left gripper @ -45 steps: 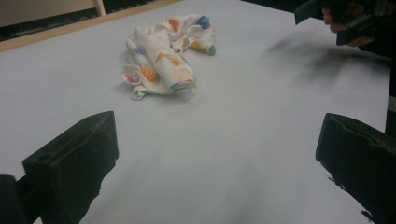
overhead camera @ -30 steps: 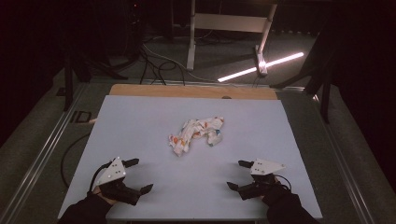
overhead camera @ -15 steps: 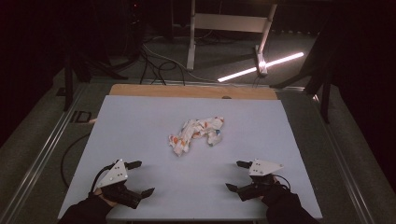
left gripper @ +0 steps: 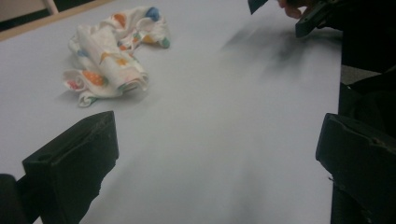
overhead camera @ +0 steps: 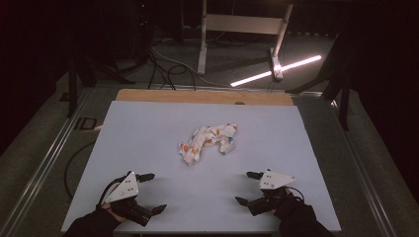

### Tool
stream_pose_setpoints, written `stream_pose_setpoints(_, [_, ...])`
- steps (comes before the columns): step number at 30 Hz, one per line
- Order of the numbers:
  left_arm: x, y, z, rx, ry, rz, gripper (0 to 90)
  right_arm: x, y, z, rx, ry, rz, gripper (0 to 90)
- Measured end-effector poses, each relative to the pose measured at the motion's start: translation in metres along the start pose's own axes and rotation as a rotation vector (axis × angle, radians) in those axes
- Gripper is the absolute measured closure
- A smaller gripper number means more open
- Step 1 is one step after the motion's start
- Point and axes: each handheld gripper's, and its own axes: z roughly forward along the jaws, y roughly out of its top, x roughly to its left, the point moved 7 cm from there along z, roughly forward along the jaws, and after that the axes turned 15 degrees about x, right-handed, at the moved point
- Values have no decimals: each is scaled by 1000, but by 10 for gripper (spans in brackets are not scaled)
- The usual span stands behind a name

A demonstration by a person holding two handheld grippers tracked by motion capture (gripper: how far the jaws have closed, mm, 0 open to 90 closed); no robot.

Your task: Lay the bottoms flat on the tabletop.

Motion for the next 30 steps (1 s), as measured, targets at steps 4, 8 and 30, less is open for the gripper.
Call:
stream_pose_setpoints(4, [0, 2, 2, -8, -6, 6, 0, 3, 3, -1, -7, 12, 0, 98])
stream_pose_setpoints(8, [-1, 5, 3, -13, -13, 15, 0, 5, 4, -2, -4, 15, 2, 98])
stream_pose_setpoints(30, [-1, 40, 1, -21, -46, 43, 0, 8, 44, -23, -45, 52, 1, 100])
